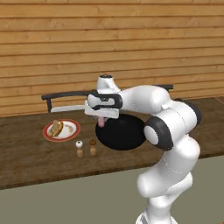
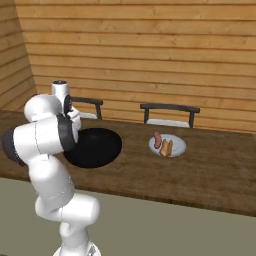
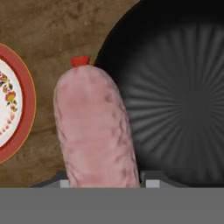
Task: Place one bun and one sausage from the bowl on each plate.
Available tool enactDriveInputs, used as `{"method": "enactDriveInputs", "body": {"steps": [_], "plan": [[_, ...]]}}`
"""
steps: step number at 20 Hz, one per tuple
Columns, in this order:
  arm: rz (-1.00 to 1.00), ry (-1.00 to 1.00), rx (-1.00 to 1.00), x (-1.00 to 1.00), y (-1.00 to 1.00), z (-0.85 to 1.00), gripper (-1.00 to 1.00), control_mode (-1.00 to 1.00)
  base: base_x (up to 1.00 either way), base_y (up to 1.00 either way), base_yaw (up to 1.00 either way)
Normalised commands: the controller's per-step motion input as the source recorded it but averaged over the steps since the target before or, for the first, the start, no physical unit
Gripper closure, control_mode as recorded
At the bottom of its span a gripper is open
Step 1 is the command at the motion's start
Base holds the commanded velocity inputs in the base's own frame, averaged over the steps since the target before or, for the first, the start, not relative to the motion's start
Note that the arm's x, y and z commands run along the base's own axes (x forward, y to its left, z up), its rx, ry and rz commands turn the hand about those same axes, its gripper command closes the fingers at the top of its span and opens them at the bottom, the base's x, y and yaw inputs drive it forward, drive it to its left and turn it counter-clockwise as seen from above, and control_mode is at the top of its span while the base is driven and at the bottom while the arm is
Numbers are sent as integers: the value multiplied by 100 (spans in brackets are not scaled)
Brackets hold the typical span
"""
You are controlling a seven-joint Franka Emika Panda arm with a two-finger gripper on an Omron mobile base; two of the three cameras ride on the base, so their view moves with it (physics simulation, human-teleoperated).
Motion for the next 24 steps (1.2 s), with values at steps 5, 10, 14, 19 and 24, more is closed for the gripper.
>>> {"method": "enactDriveInputs", "body": {"steps": [5, 10, 14, 19, 24], "plan": [[-2, 5, 3, 38, 83, 2, 100, -100, 0, 0, 0], [0, 4, 0, 28, 83, 0, 100, -100, 0, 0, 0], [0, 0, -1, 26, 55, -6, 100, -100, 0, 0, 0], [0, 6, -5, 33, 52, -18, 100, -100, 0, 0, 0], [0, 1, -10, 22, 22, -37, 100, -100, 0, 0, 0]]}}
